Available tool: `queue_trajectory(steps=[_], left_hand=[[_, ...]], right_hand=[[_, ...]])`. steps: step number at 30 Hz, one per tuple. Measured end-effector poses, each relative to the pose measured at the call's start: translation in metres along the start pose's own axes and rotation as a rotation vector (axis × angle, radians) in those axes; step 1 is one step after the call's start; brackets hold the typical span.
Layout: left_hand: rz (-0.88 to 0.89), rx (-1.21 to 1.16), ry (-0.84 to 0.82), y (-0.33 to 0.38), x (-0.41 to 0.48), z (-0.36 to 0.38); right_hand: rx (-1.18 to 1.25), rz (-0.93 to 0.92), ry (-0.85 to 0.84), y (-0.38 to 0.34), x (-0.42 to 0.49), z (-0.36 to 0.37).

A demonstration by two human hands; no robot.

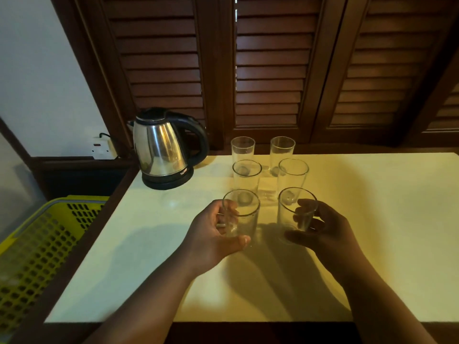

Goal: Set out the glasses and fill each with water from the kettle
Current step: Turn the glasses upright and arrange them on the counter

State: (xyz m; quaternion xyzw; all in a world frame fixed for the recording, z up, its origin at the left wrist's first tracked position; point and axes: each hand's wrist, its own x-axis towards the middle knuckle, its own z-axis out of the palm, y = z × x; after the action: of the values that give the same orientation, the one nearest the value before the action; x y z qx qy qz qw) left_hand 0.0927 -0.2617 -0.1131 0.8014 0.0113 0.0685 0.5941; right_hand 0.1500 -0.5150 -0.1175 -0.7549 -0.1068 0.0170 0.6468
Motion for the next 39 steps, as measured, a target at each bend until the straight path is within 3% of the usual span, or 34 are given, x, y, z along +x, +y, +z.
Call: queue_trajectory(steps=[11, 39], left_hand=[[-0.031, -0.039, 0.076, -0.007, 0.005, 0.016], [0.039, 0.053, 0.062, -0.014, 0.004, 0.022]], right_hand=[[0.031, -0.002, 0.000, 0.018, 0.001, -0.015], [-0.040, 0.021, -0.045, 0.022, 0.003, -0.014]])
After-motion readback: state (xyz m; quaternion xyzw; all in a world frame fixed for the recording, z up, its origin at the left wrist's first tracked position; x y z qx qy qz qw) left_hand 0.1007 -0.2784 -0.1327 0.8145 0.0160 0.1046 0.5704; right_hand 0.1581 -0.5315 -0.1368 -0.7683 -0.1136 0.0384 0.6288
